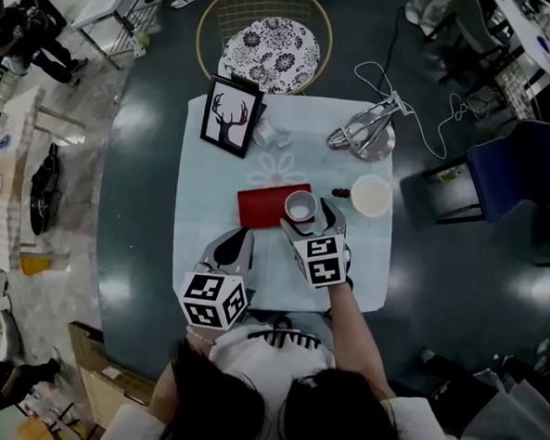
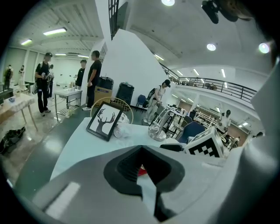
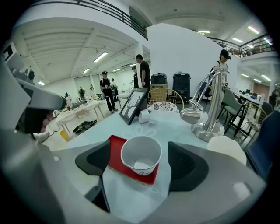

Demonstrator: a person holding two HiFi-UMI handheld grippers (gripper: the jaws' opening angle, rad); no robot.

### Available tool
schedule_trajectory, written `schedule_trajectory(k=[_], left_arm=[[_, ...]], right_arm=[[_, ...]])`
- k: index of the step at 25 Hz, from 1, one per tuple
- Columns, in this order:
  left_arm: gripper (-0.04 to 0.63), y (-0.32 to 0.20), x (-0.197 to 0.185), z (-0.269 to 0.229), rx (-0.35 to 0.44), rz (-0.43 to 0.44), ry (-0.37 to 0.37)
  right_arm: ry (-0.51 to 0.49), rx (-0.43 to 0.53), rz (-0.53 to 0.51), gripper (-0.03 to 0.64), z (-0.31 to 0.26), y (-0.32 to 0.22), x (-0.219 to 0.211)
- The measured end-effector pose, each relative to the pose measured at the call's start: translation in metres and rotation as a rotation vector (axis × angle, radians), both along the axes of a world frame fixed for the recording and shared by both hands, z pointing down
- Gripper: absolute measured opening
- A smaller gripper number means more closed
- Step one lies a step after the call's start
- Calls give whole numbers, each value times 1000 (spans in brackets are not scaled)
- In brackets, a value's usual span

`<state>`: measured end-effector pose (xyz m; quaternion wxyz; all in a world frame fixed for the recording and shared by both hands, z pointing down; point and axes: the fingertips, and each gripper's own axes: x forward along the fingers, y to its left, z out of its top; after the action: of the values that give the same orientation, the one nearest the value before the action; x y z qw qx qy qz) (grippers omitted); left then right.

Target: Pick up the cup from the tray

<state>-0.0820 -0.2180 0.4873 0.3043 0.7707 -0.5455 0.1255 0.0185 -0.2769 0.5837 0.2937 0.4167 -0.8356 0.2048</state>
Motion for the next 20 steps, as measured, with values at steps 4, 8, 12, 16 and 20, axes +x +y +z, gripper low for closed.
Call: schedule_trajectory(k=[4,8,12,16,20], left_arm=[[0,-11,0,5,-14,-1,-13],[1,-18,1,10,-27,-1,-23],[2,-23,7,12,-31,18,-31],[0,-22,9,14,-38,24,-37],[1,-21,6,14,-41,10,-46]], right_arm=[[2,-39,-26,420,14,-6,-7],[13,-65,-40,420,24,-7,-10],[25,-82,-34,420,30,-11,-9],[33,-99,-52,420,35,-9,-11],[45,-115,-57,407,40,-10,-11]])
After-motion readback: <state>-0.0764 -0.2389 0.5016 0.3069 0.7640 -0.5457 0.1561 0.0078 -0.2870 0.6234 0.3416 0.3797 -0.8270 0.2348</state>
